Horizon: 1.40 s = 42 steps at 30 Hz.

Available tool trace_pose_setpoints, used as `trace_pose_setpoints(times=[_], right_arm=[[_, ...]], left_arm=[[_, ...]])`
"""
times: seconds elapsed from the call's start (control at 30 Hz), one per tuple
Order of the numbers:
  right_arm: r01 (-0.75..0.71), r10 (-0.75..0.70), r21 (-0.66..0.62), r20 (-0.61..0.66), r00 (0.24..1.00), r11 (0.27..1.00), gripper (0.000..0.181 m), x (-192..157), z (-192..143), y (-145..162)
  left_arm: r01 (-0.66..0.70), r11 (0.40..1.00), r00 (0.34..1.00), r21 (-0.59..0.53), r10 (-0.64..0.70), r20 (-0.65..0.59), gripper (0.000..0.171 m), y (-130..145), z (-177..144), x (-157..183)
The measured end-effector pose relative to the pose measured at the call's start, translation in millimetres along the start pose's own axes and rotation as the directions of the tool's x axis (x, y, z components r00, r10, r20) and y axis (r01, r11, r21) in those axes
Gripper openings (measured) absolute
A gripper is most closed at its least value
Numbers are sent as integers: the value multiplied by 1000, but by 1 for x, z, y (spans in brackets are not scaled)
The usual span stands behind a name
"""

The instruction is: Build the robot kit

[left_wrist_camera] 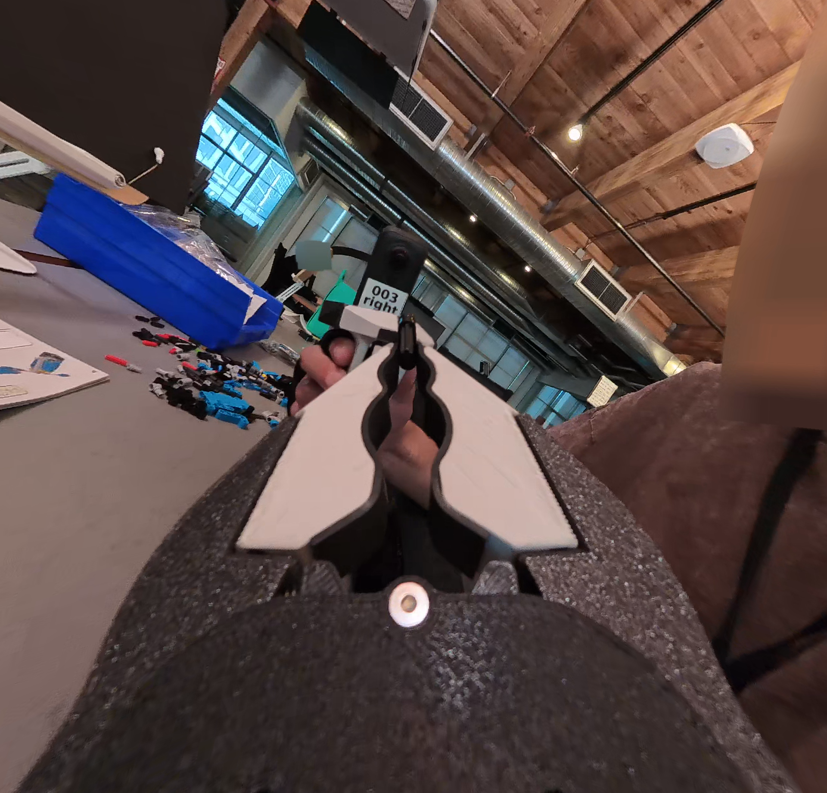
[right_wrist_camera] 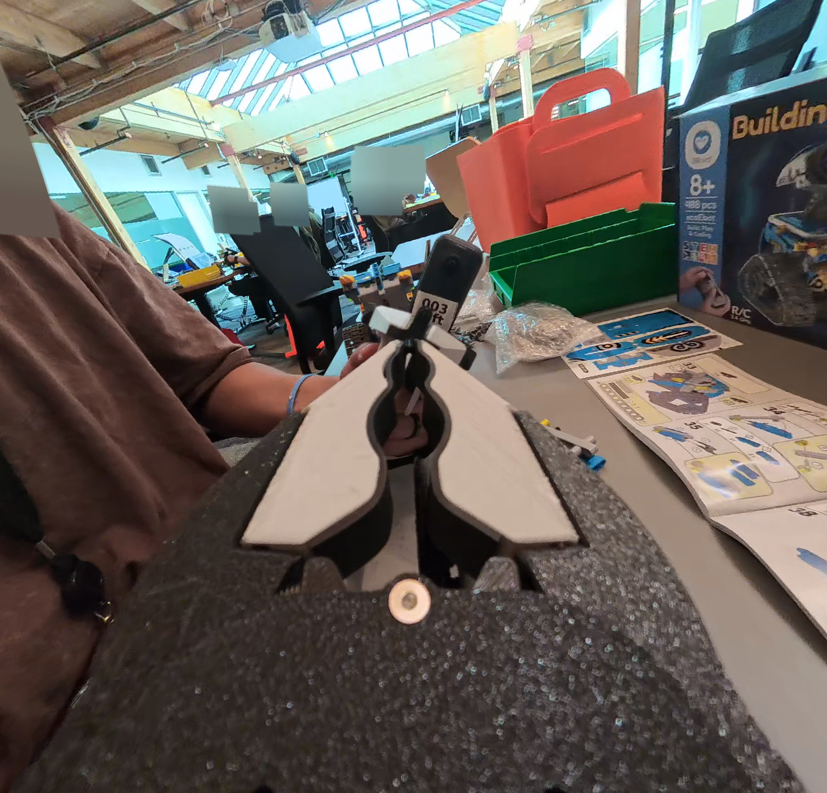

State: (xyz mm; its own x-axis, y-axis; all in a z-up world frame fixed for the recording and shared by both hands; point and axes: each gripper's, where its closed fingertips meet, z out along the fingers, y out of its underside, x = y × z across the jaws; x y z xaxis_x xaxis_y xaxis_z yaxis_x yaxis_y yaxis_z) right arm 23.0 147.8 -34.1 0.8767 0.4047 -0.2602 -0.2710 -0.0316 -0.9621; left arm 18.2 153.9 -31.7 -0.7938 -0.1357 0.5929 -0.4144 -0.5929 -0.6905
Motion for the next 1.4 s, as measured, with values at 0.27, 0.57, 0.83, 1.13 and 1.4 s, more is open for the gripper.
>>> trace_pose_setpoints(times=[0.27,0.57,0.83,1.13,1.4], right_arm=[[37,-38,-36,-19,999,999,2,-2,0,1],[127,-139,-136,-81,987,982,3,1,-1,9],[27,-35,-115,-68,997,993,3,7,0,13],[349,-381,-152,-372,847,925,20,28,-2,-2],[422,-557,-363,-558,615,830,37,51,16,13]], left_arm=[[36,999,999,2,-35,-24,6,1,0,1],[98,995,995,-19,-98,-15,6,7,0,-7],[118,993,993,-5,-118,6,6,7,1,-14],[203,969,974,139,-215,73,6,-12,-9,-39],[279,936,956,214,-291,30,6,-18,-11,-41]])
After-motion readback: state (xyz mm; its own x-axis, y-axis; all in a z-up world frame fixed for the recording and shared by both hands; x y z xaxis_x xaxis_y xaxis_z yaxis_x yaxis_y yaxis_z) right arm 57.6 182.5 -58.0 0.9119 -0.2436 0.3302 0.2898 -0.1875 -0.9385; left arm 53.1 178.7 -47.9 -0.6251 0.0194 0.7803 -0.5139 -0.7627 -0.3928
